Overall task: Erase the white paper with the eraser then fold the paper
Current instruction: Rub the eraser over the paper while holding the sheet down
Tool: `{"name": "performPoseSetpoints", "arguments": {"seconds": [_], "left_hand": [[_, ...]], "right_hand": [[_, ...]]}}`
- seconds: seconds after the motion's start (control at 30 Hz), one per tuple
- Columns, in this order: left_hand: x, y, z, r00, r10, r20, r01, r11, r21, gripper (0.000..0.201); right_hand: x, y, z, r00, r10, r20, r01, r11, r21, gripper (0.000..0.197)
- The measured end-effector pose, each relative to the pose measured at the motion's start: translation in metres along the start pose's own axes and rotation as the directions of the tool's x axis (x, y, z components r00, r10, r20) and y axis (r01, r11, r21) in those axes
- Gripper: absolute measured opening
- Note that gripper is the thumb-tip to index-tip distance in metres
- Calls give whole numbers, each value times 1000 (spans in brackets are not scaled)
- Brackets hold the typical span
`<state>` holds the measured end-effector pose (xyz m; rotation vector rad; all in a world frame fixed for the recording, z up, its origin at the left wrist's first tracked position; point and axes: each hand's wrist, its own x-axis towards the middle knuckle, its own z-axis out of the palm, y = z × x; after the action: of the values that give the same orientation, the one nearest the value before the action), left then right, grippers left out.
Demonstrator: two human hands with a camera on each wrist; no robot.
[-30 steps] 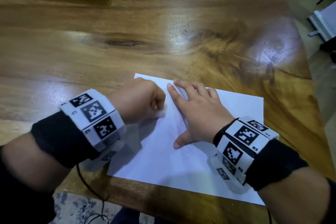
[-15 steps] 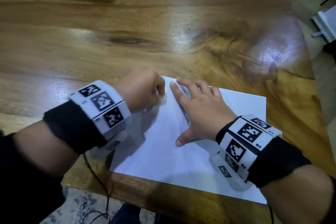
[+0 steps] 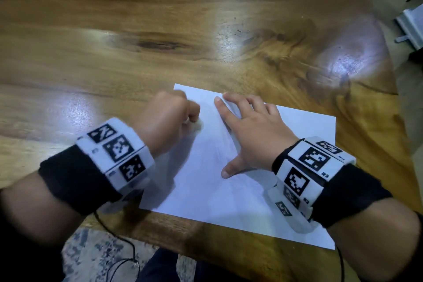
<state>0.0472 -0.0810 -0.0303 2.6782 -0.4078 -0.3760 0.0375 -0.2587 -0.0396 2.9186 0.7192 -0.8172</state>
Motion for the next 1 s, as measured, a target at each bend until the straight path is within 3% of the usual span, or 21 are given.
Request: {"name": "performPoseSetpoints", "arguments": {"seconds": [0.07,0.13,0.17,0.27,0.33,0.43,0.5,0.53,0.7,0.77,0.83,0.9,1.0], "left_hand": [[-16,-1,0,989,39,140,-36,999,-23,18],[-18,-1,-3,966,0,259,6,1000,-24,14],[-13,-1,-4,970,-20,244,26,999,-19,12],[9,4,-1,999,-38,24,39,999,-14,13],[8,4,7,1000,6,-26,-6,1000,5,10],[-18,1,14,987,126,101,-122,992,-45,6],[-28,0,12,965,112,238,-90,991,-98,8],[-25,1,9,963,95,251,-76,993,-87,8],[7,1,7,1000,13,-11,-14,997,-79,13],[-7,-1,13,996,83,22,-81,994,-73,9],[-27,1,16,979,157,130,-144,985,-100,13],[-28,2,11,963,138,231,-113,986,-121,9],[-1,5,5,992,57,111,-52,998,-40,14]], "right_hand": [[0,0,0,1000,2,-6,-2,1000,1,136],[0,0,1,1000,1,-6,-1,1000,1,136],[0,0,1,1000,1,-6,-1,1000,1,136],[-1,0,1,1000,1,-5,-1,1000,0,136],[-1,-1,1,1000,2,-3,-2,1000,4,136],[-1,-1,0,1000,6,0,-6,1000,-2,136],[-1,-1,-1,1000,6,4,-6,1000,-7,136],[-1,-1,-1,1000,6,5,-6,1000,-6,135],[-1,-2,-1,1000,6,4,-5,1000,-9,135],[-1,-2,0,1000,5,4,-5,1000,-5,135],[-1,-1,0,1000,5,5,-5,1000,-3,136],[-1,-1,1,1000,6,6,-6,1000,-6,136],[-1,-1,1,1000,5,7,-5,1000,-10,136]]}}
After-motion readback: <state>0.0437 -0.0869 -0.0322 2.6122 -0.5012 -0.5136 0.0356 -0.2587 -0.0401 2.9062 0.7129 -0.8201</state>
